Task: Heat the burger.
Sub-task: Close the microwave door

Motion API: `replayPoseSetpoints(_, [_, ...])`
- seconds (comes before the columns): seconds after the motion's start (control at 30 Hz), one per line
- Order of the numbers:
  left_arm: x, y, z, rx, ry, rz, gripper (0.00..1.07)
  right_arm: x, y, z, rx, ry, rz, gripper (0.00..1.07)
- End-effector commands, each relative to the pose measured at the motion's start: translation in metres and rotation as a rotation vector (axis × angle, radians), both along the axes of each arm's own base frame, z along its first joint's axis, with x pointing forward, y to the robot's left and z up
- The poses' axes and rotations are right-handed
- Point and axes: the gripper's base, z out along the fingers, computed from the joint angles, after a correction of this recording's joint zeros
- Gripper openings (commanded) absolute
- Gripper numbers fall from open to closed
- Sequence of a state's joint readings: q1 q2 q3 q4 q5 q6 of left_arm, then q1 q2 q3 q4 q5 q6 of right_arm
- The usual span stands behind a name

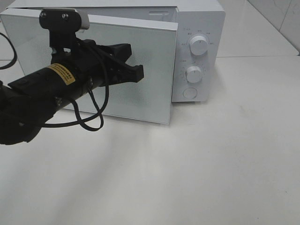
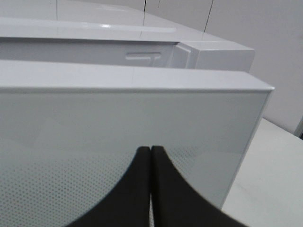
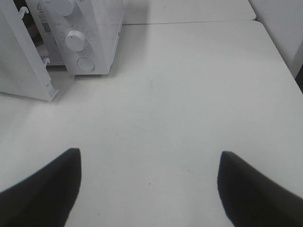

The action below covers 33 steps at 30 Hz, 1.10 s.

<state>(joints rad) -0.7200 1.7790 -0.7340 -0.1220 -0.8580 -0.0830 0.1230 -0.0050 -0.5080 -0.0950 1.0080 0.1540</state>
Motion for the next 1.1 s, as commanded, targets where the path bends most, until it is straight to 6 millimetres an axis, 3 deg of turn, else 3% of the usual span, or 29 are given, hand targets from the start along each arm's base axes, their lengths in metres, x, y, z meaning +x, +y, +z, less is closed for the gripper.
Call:
replayPoseSetpoints(0.03, [0.001, -0.007, 0.0, -0.008, 0.002, -0.008, 0.0, -0.003, -0.001, -0.001, -0.006, -0.024, -0.01, 0.74])
replayPoseSetpoints(0.27, [0.007, -0.029, -0.004, -0.008, -0.01, -0.037, 0.0, -0.003, -0.001, -0.001, -0.006, -0.024, -0.01, 0.74])
replayPoseSetpoints(1.1, [0.044, -0.057, -0.007, -0.011, -0.001, -0.002, 0.0, -0.003, -0.001, -0.001, -0.006, -0.024, -0.01, 0.74])
